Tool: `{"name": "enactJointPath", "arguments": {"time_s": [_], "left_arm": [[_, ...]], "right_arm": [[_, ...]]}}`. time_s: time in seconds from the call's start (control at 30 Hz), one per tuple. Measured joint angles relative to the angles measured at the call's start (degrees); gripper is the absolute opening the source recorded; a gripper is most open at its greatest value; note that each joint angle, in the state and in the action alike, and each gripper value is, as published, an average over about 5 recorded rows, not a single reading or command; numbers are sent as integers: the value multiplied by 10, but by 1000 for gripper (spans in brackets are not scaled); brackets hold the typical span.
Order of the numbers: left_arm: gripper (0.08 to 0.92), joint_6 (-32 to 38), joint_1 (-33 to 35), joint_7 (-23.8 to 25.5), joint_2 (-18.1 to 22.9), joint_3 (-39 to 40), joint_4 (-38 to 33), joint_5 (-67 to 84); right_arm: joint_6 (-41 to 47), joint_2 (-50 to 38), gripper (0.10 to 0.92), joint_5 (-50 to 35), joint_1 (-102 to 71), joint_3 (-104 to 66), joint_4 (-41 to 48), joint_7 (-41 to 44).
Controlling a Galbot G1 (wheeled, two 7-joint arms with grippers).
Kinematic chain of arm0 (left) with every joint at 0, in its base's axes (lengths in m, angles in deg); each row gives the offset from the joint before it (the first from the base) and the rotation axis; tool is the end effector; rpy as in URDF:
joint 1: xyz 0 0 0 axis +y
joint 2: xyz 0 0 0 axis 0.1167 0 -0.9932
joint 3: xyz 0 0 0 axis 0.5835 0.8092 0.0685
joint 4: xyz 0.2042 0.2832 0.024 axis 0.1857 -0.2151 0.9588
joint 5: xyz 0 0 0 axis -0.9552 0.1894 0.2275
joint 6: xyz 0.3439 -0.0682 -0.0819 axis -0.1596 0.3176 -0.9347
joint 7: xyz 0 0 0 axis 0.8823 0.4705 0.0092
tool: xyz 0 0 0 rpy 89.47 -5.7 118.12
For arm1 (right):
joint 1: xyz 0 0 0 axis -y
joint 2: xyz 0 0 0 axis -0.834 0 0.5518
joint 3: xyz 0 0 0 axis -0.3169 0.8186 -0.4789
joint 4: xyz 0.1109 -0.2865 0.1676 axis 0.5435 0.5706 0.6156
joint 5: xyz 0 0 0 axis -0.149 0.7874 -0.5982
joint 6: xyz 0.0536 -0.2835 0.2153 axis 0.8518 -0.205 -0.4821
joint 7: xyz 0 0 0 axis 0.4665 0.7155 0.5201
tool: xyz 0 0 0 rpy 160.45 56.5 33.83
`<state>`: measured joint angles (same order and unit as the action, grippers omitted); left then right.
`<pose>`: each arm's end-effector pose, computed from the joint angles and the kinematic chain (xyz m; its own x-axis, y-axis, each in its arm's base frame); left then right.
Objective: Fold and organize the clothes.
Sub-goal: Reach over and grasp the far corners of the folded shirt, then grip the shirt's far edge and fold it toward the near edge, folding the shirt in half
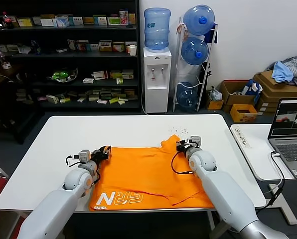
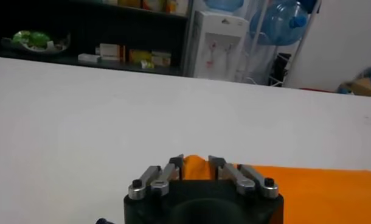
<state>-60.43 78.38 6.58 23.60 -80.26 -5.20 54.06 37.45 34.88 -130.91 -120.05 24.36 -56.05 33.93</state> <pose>0.4313 0.0792 -0.3692 -0.8842 0.1486 0.4428 0.0990 0.9861 -0.1332 0.4855 -0.0054 -0.3327 -0.8050 -0.1564 0.5723 -0.1090 0.9872 0.1165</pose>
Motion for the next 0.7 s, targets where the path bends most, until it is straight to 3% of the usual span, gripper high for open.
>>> {"name": "enactJointPath", "arguments": {"time_s": [0.1, 0.27, 0.7], "left_arm": [[225, 2, 2, -1, -1, 0, -4, 0], [108, 7, 8, -3, -7, -3, -16, 1], [100, -10, 49, -34, -43, -28, -109, 26]], "right_arm": [[-11, -2, 129, 4, -3, -2, -3, 4], [-36, -10, 124, 6, -13, -6, -18, 9], [-66, -62, 124, -10, -85, -32, -132, -3]]}}
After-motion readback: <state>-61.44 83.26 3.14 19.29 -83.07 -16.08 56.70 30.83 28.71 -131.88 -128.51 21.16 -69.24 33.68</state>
